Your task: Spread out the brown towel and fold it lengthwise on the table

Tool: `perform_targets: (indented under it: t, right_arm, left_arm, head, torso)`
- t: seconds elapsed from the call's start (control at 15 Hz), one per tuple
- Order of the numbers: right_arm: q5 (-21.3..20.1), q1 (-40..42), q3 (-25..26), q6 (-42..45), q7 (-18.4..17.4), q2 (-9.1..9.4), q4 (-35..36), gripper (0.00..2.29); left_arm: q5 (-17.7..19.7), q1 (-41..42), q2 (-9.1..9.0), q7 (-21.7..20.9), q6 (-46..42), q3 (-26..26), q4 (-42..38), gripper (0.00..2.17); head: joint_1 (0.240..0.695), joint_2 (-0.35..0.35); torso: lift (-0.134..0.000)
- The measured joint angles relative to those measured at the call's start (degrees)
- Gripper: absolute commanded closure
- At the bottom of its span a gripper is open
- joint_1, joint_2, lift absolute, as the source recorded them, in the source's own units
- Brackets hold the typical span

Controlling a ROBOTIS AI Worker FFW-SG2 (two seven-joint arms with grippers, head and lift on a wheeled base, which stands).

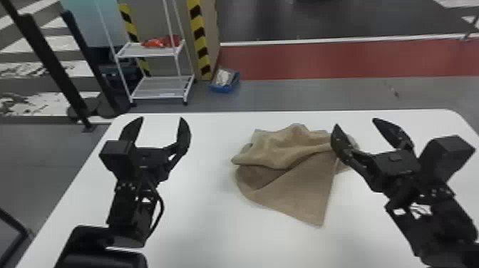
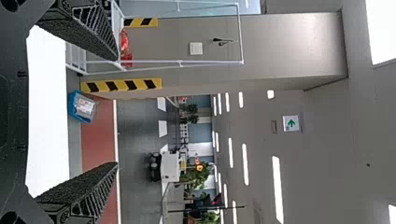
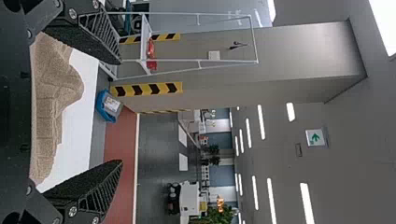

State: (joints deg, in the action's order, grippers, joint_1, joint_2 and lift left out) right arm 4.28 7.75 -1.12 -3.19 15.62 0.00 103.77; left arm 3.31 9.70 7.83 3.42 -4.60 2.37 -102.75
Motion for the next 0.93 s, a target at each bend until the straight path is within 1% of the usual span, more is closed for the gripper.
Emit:
perform_targets:
  t: [0.4,0.73,0.93]
  right_arm:
    - [0.88,0.09,0.3,0.77,-0.44,0.0,-0.39,0.15]
    - [1.0,1.14,0.34,0.77,-4.42,0.0,0.1,0.15]
    - [1.0,1.84,0.26,0.77,-4.56,0.0,0.88,0.15]
  left_arm:
    - [0.08,-0.21,-0.41,0.25,-0.18,-0.16,0.39,0.09]
    - [-0.01,0.05,-0.45,0.27,-0.35,-0.25,0.44,0.09]
    - [-0.04,0.21,-0.44,0.18,-0.35,-0.34,0.36,0.09]
  head:
    - [0.663,0.13]
    - [0.672,0.113]
    - [0.674,0.112]
  torso:
    - [-0.124]
    - [-0.124]
    - [-0.124]
